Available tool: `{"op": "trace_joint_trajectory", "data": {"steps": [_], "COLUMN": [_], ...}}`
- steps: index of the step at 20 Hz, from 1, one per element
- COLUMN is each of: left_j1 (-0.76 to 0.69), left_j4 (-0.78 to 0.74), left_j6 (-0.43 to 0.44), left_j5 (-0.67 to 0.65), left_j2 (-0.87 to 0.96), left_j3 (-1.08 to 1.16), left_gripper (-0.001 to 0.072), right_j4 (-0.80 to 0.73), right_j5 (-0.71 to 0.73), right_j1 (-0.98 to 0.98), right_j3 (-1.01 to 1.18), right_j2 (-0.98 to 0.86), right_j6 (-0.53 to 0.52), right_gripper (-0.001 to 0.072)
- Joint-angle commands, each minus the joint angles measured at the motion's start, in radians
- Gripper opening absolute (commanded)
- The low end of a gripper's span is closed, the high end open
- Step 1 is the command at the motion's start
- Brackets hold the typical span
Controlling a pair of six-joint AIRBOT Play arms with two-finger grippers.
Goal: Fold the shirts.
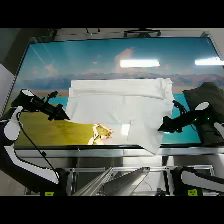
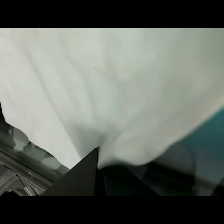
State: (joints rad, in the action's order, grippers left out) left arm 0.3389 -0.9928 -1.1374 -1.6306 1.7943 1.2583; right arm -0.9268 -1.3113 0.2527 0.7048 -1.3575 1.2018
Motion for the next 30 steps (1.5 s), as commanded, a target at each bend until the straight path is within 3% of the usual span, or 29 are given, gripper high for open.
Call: {"op": "trace_joint_trajectory", "data": {"steps": [1, 7, 9, 11, 13, 16, 22, 25, 30], "left_j1": [0.019, 0.142, 0.173, 0.170, 0.129, 0.051, 0.043, 0.022, -0.007], "left_j4": [-0.062, -0.060, -0.014, 0.093, 0.129, 0.094, 0.095, 0.095, 0.095], "left_j6": [-0.003, -0.017, -0.015, -0.005, -0.004, -0.005, -0.106, -0.114, -0.139], "left_j5": [-0.001, -0.015, 0.008, 0.014, 0.008, 0.007, 0.038, 0.054, 0.106], "left_j2": [-0.100, -0.300, -0.343, -0.362, -0.361, -0.330, -0.124, 0.003, 0.201], "left_j3": [-0.160, -0.344, -0.339, -0.294, -0.219, -0.085, 0.142, 0.221, 0.382], "left_gripper": [0.0019, 0.0019, 0.0020, 0.0020, 0.0020, 0.0020, 0.0020, 0.0019, 0.0018], "right_j4": [-0.066, -0.163, -0.095, 0.074, 0.237, 0.358, 0.401, 0.421, 0.446], "right_j5": [-0.040, -0.127, -0.089, -0.024, -0.012, -0.031, -0.011, 0.021, 0.163], "right_j1": [0.000, -0.001, -0.001, -0.001, -0.001, -0.001, 0.036, 0.034, 0.027], "right_j3": [-0.077, -0.098, -0.094, -0.077, -0.021, 0.136, 0.516, 0.617, 0.648], "right_j2": [0.090, 0.276, 0.299, 0.288, 0.237, 0.117, -0.179, -0.322, -0.492], "right_j6": [0.063, 0.186, 0.147, 0.023, -0.039, -0.082, -0.072, -0.074, -0.211], "right_gripper": [0.0016, 0.0017, 0.0017, 0.0017, 0.0017, 0.0017, 0.0017, 0.0017, 0.0018]}}
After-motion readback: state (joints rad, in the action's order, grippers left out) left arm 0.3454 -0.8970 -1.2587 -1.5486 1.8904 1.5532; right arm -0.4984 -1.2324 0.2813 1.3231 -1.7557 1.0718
